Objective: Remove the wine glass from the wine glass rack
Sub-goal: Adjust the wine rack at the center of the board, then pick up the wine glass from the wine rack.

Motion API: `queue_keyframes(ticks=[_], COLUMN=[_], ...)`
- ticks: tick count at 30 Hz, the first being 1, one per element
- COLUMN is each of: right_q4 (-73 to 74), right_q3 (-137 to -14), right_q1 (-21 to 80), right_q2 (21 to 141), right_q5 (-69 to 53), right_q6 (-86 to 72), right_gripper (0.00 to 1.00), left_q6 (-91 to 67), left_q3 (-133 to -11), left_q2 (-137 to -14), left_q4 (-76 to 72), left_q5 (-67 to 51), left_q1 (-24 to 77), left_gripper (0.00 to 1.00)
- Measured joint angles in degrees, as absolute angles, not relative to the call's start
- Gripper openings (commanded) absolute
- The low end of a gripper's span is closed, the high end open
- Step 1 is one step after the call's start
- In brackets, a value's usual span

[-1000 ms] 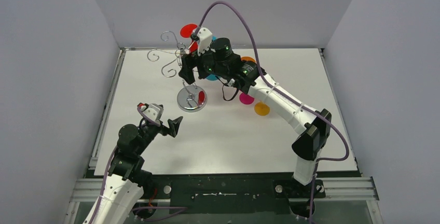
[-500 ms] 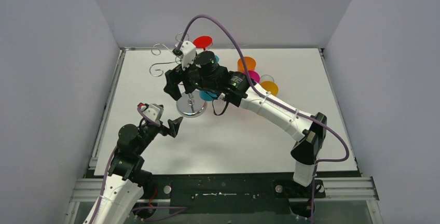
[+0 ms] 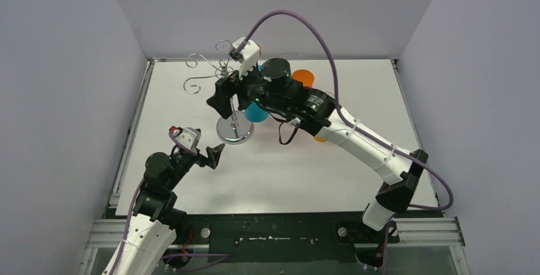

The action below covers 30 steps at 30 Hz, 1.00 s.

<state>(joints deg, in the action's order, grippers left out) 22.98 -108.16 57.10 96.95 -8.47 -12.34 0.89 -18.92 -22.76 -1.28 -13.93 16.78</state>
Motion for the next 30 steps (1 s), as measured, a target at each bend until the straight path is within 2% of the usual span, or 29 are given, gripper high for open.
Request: queue_keyframes(ticks=[8,13,17,23,26,30], right_q4=[18.57,16.71,16.34,12.60,9.72,4.82], right_q3=[-101.06,-97.17,-93.54,-89.82,-88.60,-87.48], right_q1=[55.35,41.74,35.94,32.88,31.83,30.11], right_q2=[84.16,82.32,84.23,88.05,88.95,89.76], right_q5=[-2.07,-1.10,-5.50,-16.67,-20.80,-25.61], right_q6=[-10.00,-14.13,-18.55,-25.21,-28.14,-32.56], right_gripper=[0.96,0.95,0.94,0.94,0.87,0.73], left_q6=[0.89,0.89,0.89,0.89,0.89,0.91], left_q3=[-18.92,-18.92,-18.92,-18.92,-18.92,-18.92], left_q2=[-23.03,-23.07,-23.14,-23.14,-23.14,-23.14], left_q4=[-1.30,-1.30,-1.30,-1.32,-1.30,-1.30], left_q5=[-14.02,-14.22,-14.26,-14.28,-14.26,-14.26], left_q1=[16.78,16.78,16.75,16.71,16.71,16.71], left_gripper=[0.95,0.97,0.97,0.97,0.97,0.97])
